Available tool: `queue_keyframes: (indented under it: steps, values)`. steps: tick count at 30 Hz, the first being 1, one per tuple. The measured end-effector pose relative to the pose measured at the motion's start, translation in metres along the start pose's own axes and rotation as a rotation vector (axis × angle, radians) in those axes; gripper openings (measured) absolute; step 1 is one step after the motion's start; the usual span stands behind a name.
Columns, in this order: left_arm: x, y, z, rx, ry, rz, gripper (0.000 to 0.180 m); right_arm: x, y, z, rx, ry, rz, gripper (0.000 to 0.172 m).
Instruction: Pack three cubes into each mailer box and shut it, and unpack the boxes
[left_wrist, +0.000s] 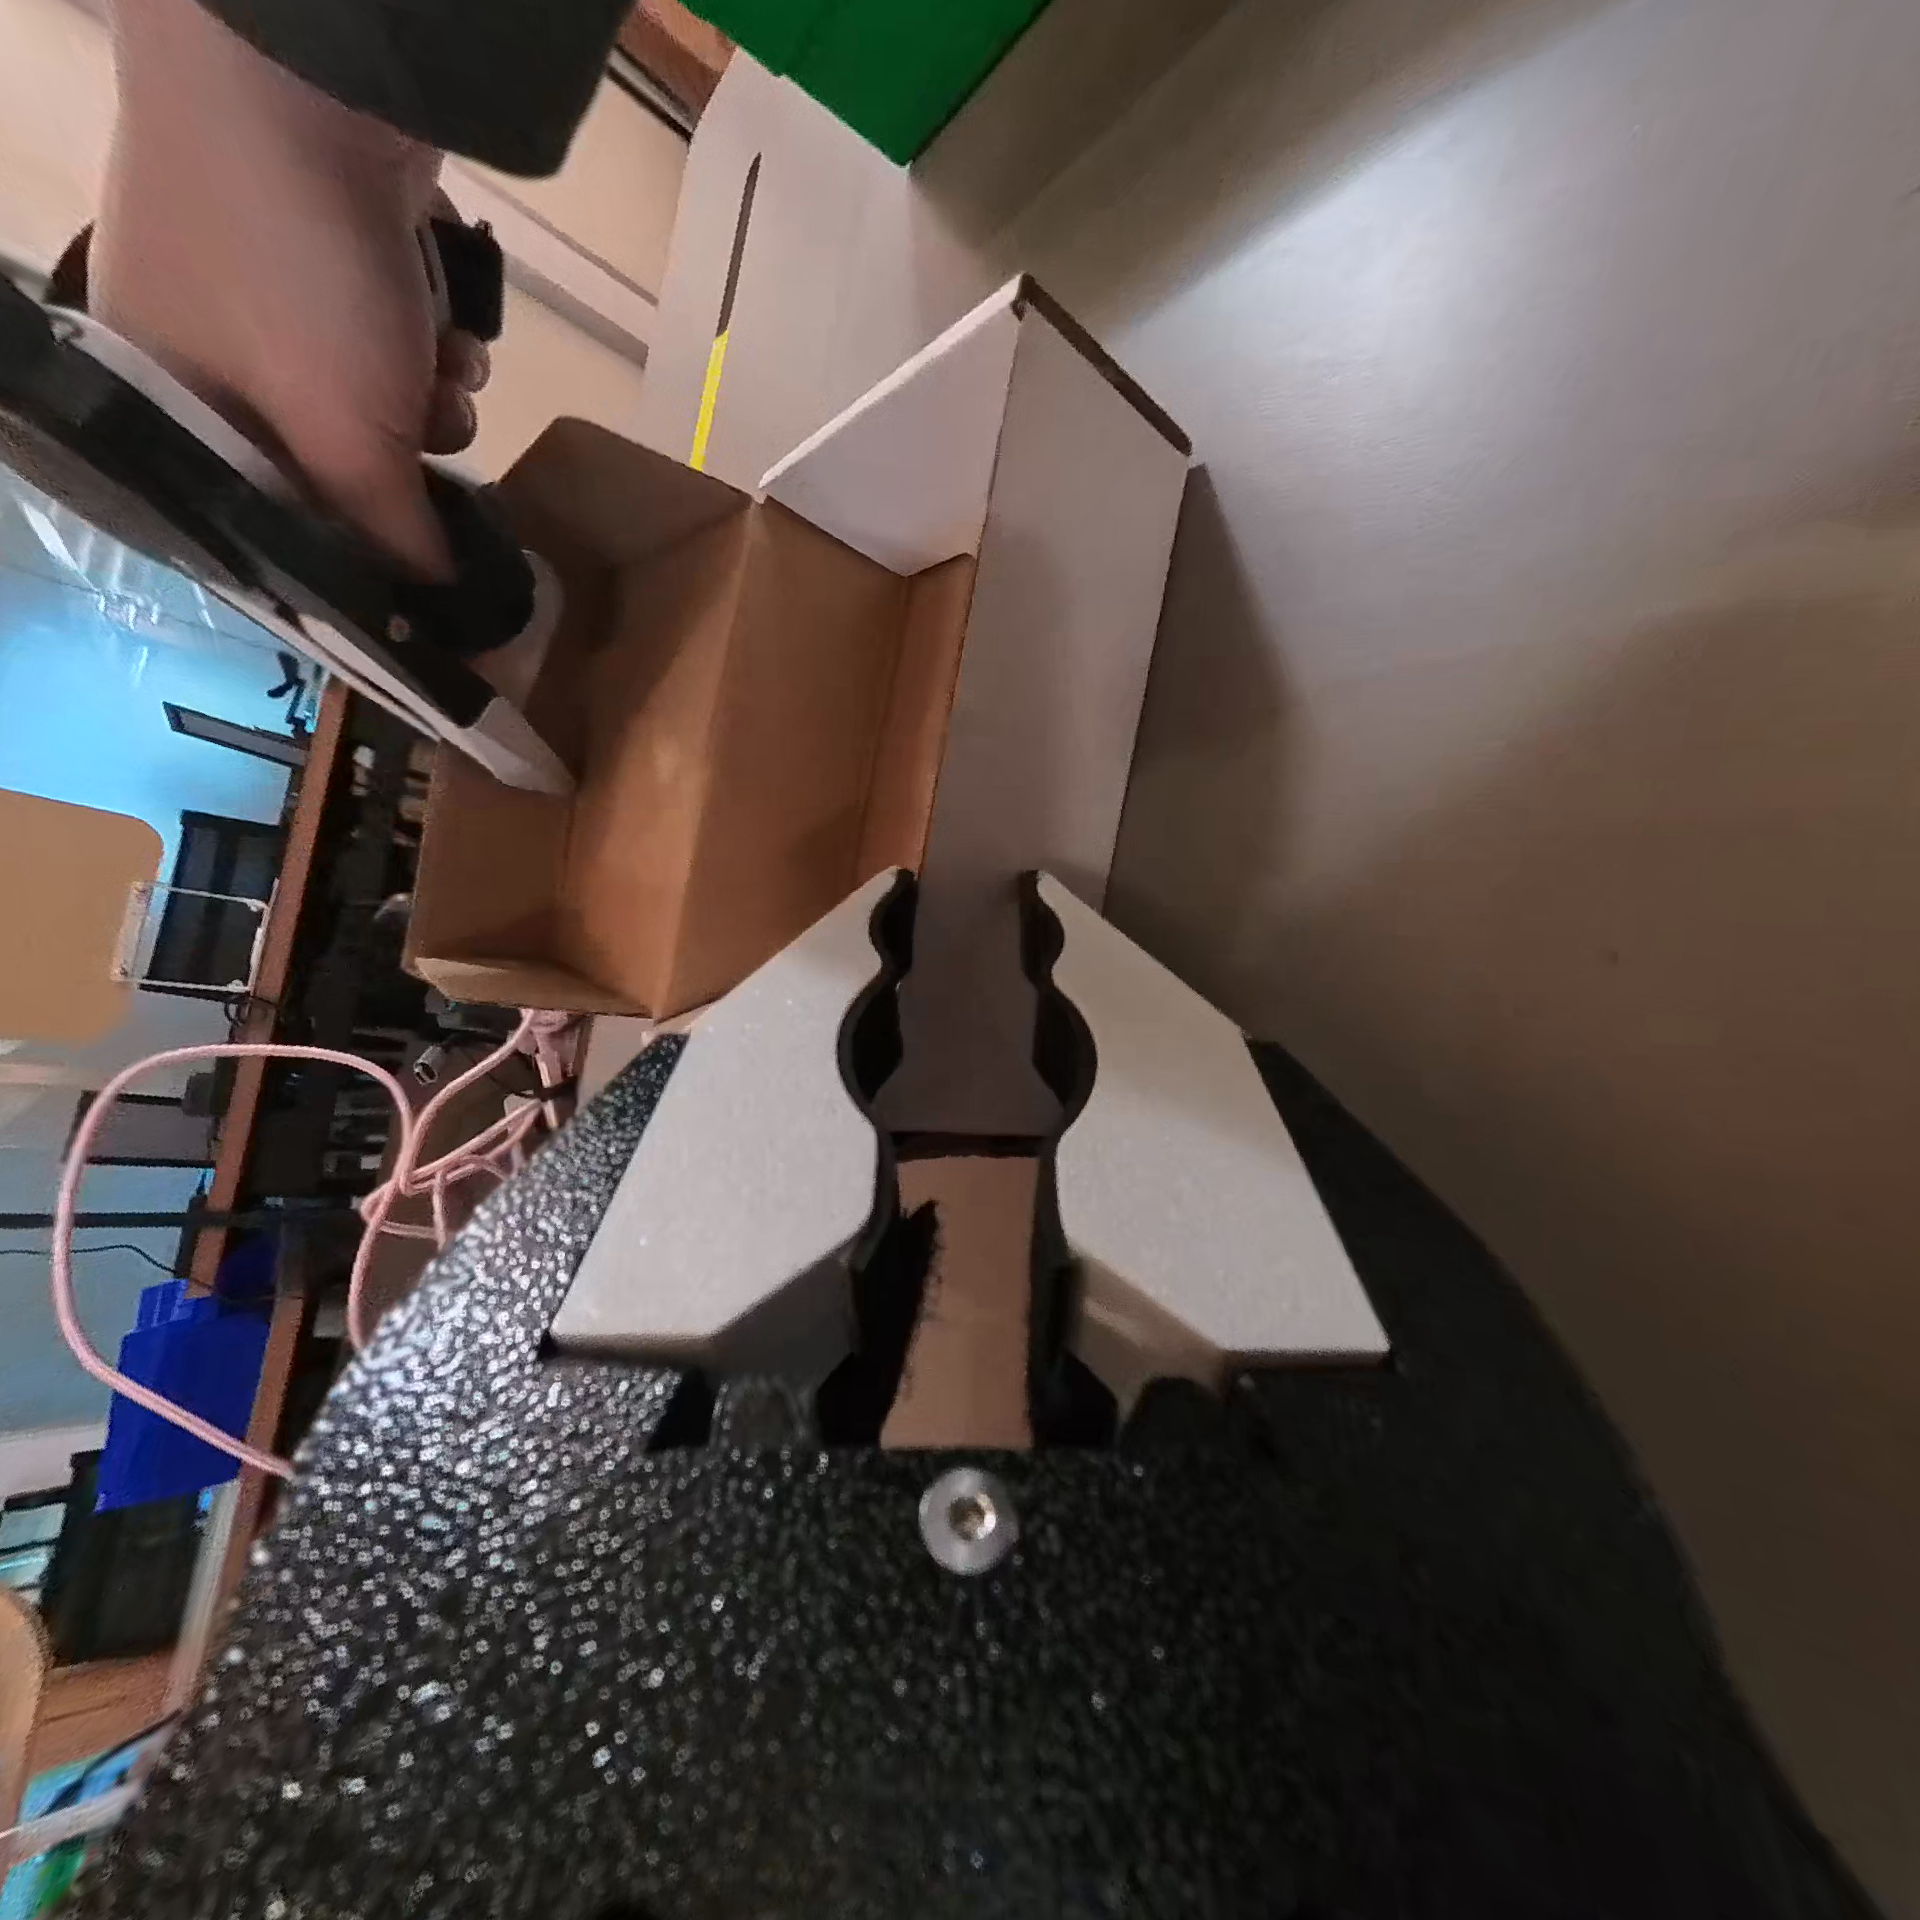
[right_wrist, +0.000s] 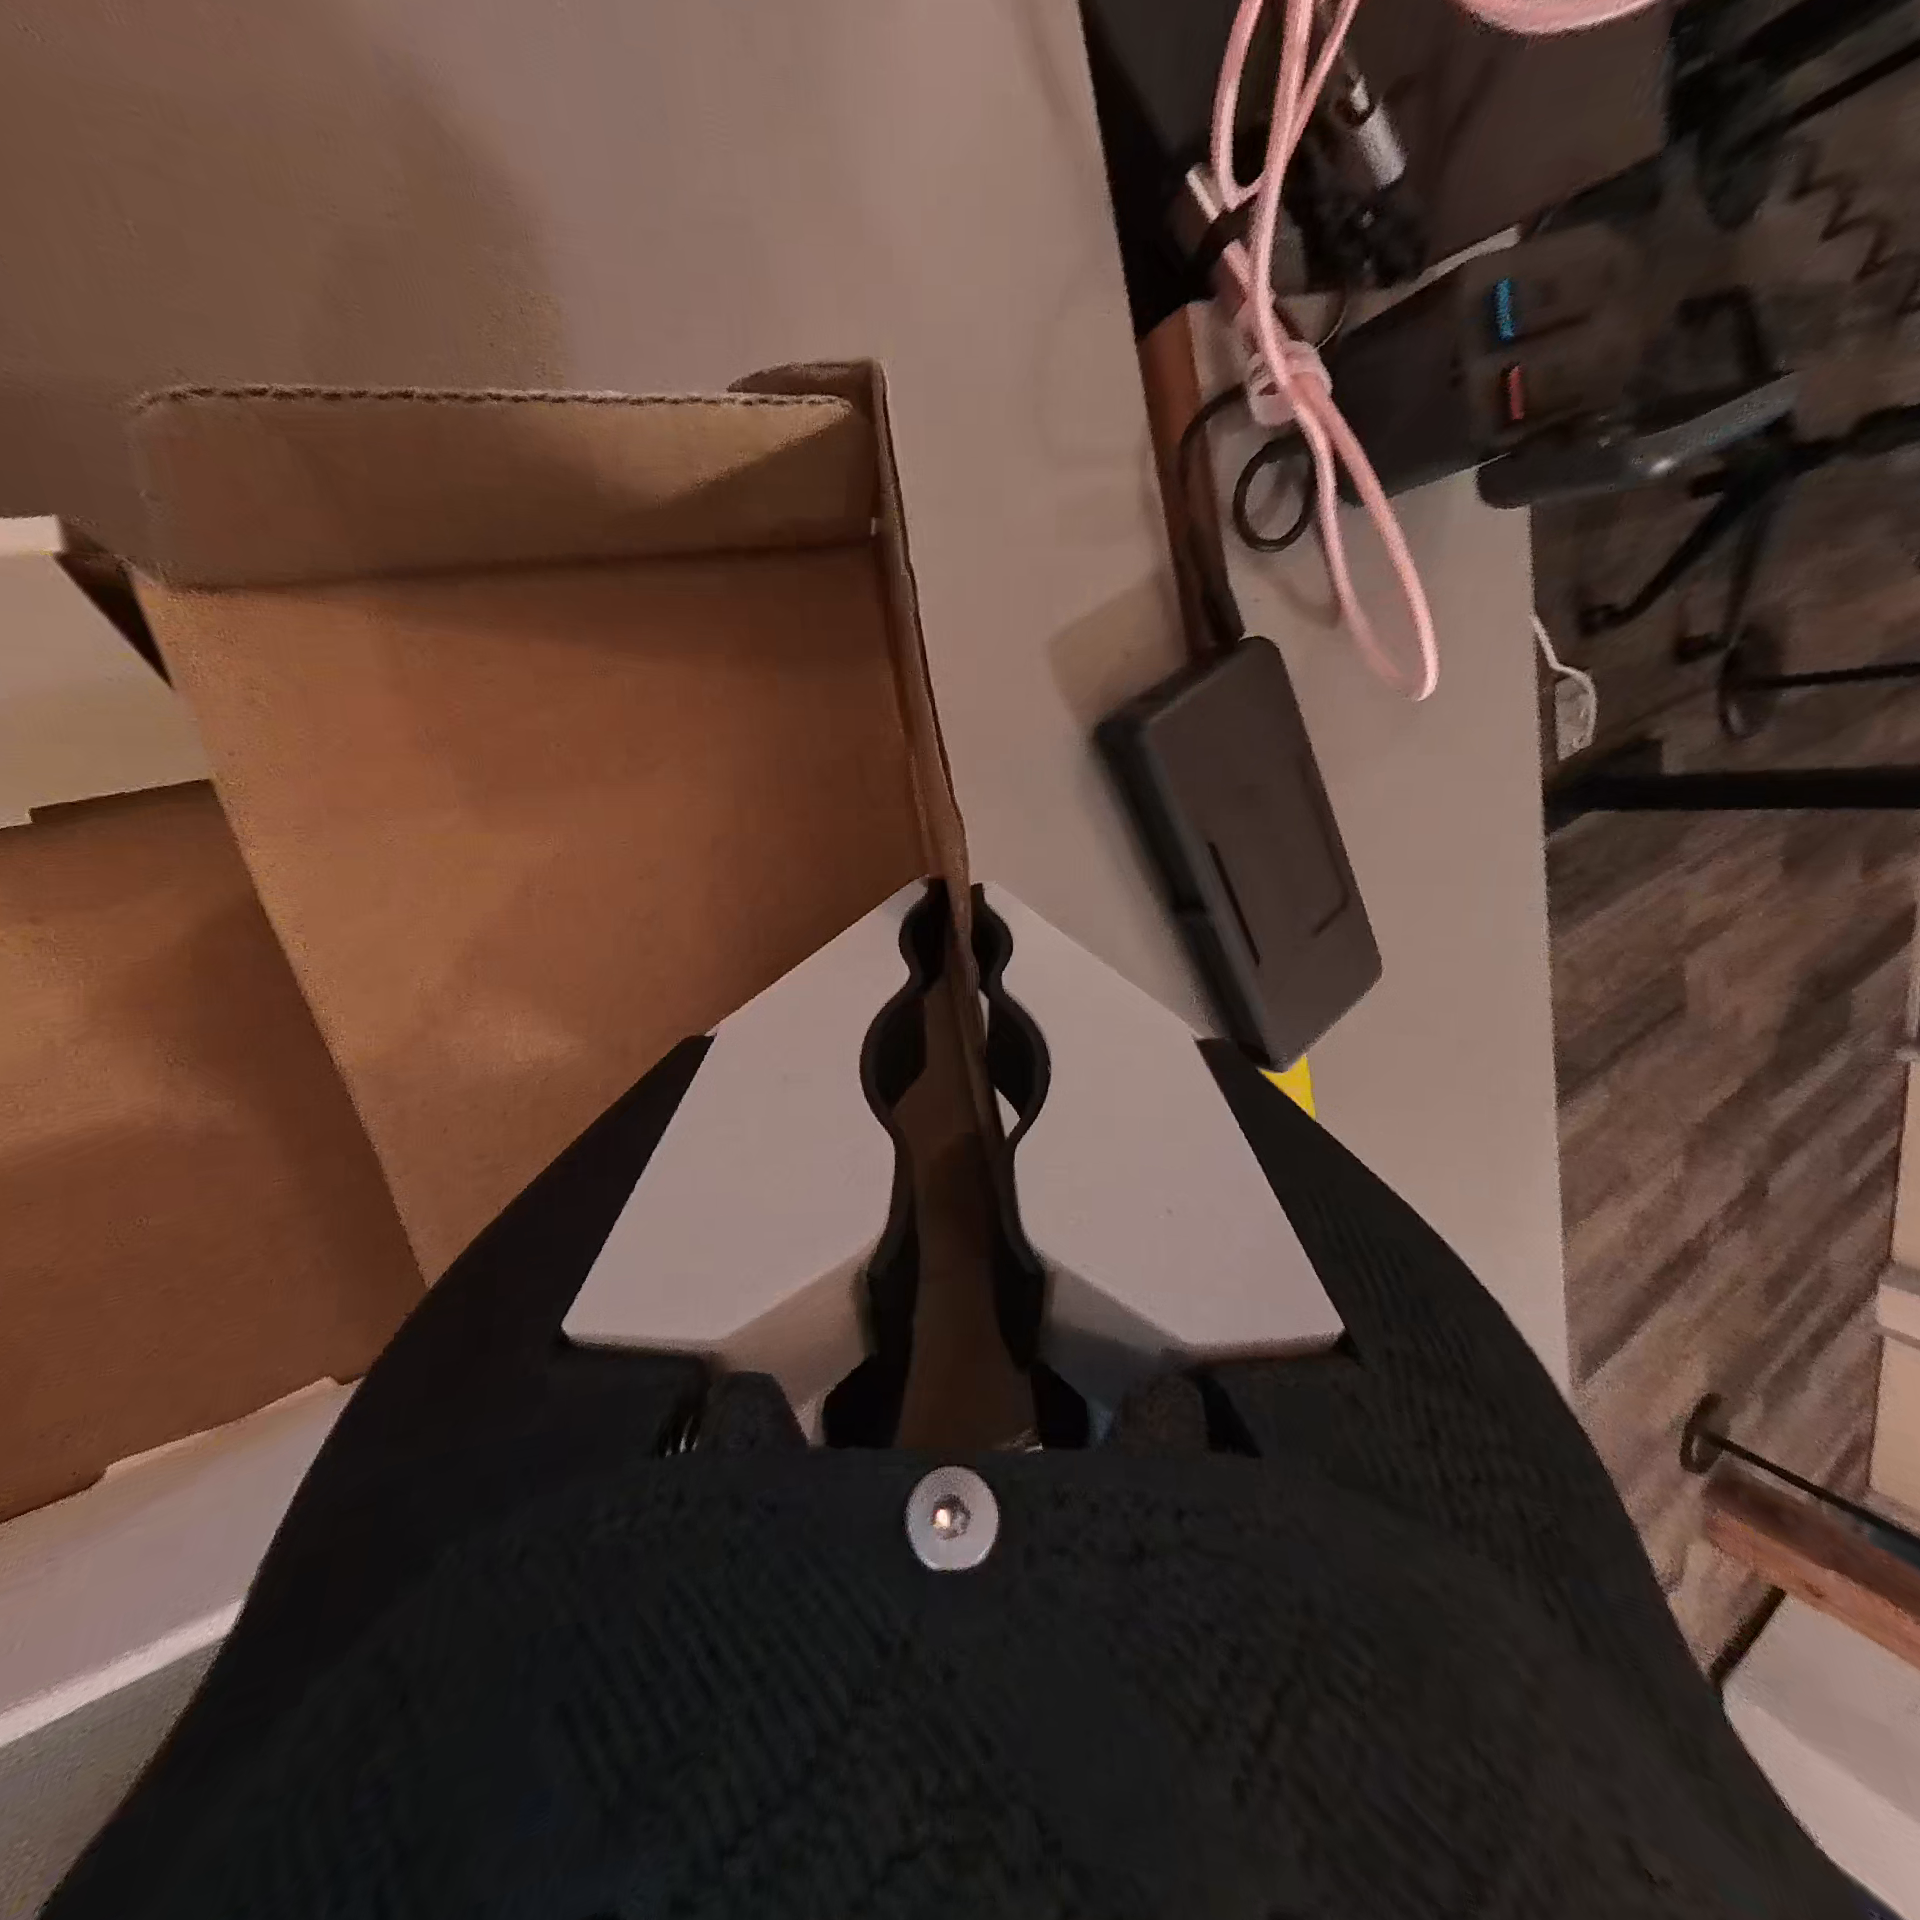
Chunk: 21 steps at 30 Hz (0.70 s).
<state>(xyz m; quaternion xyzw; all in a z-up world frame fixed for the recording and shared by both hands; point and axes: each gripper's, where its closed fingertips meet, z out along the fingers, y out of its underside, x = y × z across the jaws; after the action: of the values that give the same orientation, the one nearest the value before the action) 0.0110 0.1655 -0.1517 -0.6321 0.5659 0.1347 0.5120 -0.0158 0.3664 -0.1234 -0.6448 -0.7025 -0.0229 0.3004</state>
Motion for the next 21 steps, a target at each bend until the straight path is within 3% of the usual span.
queue_keyframes:
  steps: [1, 4, 8, 10, 16, 21]
  values:
    - [0.0, 0.0, 0.0, -0.007, 0.003, -0.014, 0.019, 0.0, 0.001, 0.002, -0.011, -0.009, 0.002, 0.003]
    - [-0.001, 0.001, 0.0, -0.023, 0.009, -0.049, 0.018, 0.005, -0.006, -0.003, 0.026, 0.006, 0.048, 0.009]
    - [-0.003, 0.003, 0.0, -0.037, 0.001, -0.064, 0.015, 0.028, -0.024, -0.036, 0.177, 0.122, 0.219, 0.079]
    - [-0.006, 0.005, -0.001, -0.044, -0.013, -0.064, 0.012, 0.038, -0.027, -0.061, 0.253, 0.216, 0.263, 0.096]
    - [-0.008, 0.008, -0.002, -0.049, -0.012, -0.084, 0.012, 0.026, -0.019, -0.146, 0.532, 0.398, 0.399, 0.103]
    - [-0.006, 0.008, -0.003, -0.041, 0.005, -0.068, 0.012, -0.023, 0.01, -0.17, 0.701, 0.413, 0.516, 0.101]
